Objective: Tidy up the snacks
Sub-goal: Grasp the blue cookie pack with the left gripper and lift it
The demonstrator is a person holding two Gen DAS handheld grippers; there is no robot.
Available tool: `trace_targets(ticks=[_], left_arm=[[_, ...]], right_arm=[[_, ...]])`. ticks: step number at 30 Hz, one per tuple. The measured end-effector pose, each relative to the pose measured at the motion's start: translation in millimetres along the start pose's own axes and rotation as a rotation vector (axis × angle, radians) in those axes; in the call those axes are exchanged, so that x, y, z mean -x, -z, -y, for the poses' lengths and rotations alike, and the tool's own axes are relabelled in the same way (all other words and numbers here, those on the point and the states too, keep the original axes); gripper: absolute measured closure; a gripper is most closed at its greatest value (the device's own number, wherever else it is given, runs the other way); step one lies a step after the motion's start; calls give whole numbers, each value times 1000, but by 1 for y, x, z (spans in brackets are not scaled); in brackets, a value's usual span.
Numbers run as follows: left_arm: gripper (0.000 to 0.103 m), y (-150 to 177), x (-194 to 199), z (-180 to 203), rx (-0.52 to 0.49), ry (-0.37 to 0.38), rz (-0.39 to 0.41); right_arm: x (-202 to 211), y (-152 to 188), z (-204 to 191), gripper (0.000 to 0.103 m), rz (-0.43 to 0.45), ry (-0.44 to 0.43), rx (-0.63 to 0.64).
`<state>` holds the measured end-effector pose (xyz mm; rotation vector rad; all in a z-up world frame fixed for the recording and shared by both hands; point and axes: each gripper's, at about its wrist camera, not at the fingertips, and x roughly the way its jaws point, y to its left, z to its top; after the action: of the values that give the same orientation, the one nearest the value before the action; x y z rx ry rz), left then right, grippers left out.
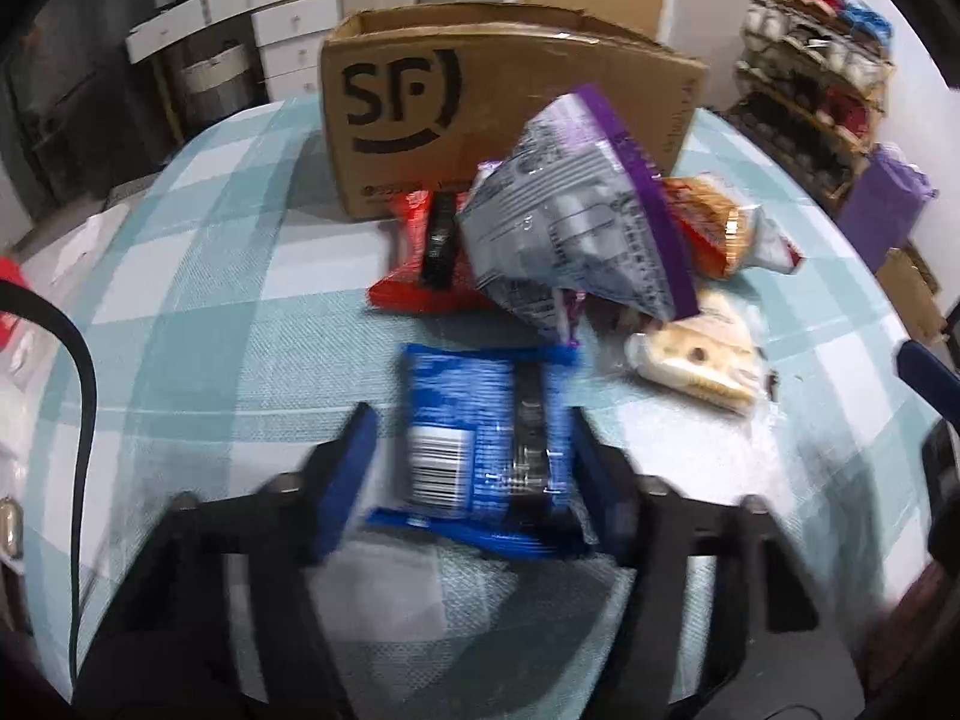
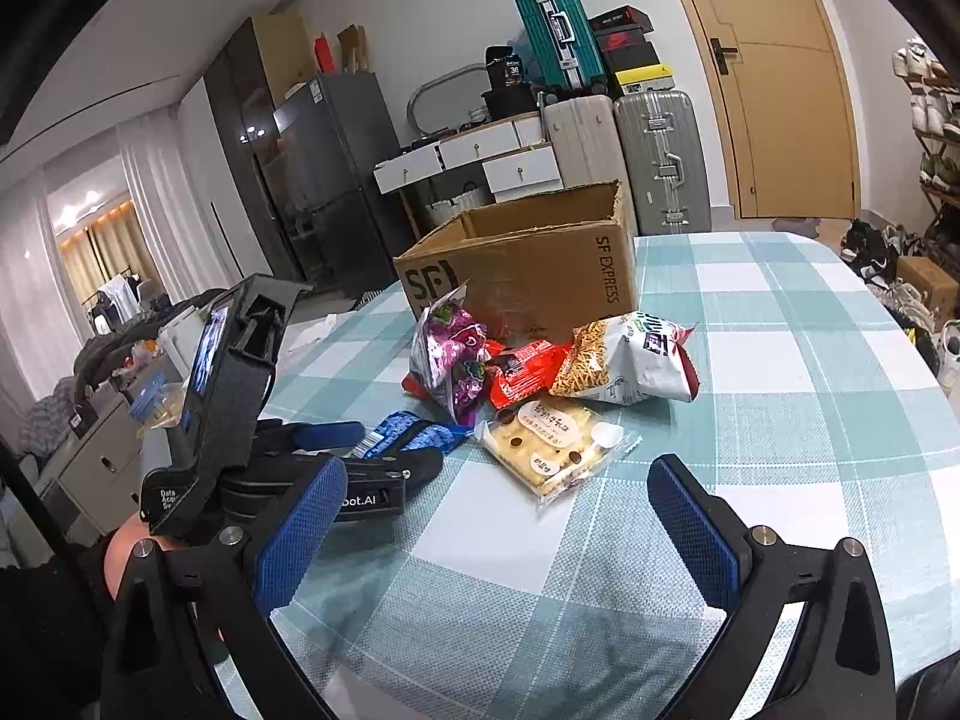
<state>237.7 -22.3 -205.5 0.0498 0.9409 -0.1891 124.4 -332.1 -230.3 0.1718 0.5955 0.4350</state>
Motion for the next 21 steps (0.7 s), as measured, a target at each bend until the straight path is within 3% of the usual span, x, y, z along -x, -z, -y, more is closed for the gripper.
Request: trace_targets(ticks=[1,5,10,16,21], left_arm=[[61,-1,0,-1,3,4,-2],[61,-5,0,-11,47,68,-12],[61,-1,5,-23,70,80,-18],[61,30,29,-35,100,103,1],[61,56,55,-42,88,115,62]], right_arm=[[0,0,0,1,-2,-2,-2],[0,0,1,1,-4,4,-8],[-1,0,3,1,-12,12,-19],[-4,0,6,1,-29,32,-35],[-11,0,7,1,-62,58,-42]])
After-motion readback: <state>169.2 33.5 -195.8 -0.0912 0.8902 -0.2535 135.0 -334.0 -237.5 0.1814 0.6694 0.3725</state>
